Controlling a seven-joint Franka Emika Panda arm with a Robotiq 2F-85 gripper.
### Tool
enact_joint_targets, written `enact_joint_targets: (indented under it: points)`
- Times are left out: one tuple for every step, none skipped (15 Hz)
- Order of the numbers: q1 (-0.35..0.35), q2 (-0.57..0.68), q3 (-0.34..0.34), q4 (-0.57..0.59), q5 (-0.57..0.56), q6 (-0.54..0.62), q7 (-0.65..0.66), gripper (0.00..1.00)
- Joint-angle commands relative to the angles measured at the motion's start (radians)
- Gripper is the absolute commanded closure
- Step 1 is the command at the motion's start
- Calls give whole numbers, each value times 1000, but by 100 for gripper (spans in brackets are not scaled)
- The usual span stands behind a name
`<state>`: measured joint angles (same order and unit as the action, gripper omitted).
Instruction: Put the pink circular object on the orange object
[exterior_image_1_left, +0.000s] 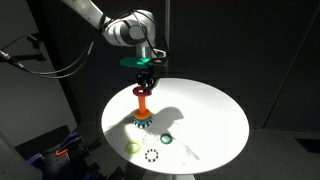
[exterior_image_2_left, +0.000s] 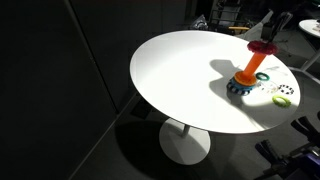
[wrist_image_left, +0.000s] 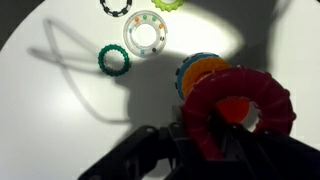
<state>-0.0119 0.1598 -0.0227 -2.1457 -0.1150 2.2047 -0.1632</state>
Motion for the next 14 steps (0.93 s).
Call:
enact_joint_targets:
  points:
    - [7, -13, -3, -12, -63, 6, 64, 90]
    - [8, -15, -4, -16, -76, 9, 76, 90]
    - [7, -17, -4, -19, -87, 8, 85, 90]
    - [7, -19, -5, -22, -97, 10, 96, 90]
    - [7, -20, -4, -25, -102, 10, 103, 90]
    - [6, -21, -4, -28, -108, 13, 108, 90]
    - [6, -22, -4, -32, -111, 18, 114, 91]
    - [6, -22, -3, -36, -113, 25, 117, 90]
    - [6, -22, -3, -39, -113, 29, 118, 90]
    - [5, -22, -2, -43, -110, 36, 116, 90]
    - [6, -22, -2, -48, -110, 42, 117, 89]
    - [5, -23, -2, -50, -107, 48, 114, 83]
    - [5, -24, -2, -52, -106, 52, 114, 63]
    - [4, -24, -2, -54, -104, 55, 112, 43]
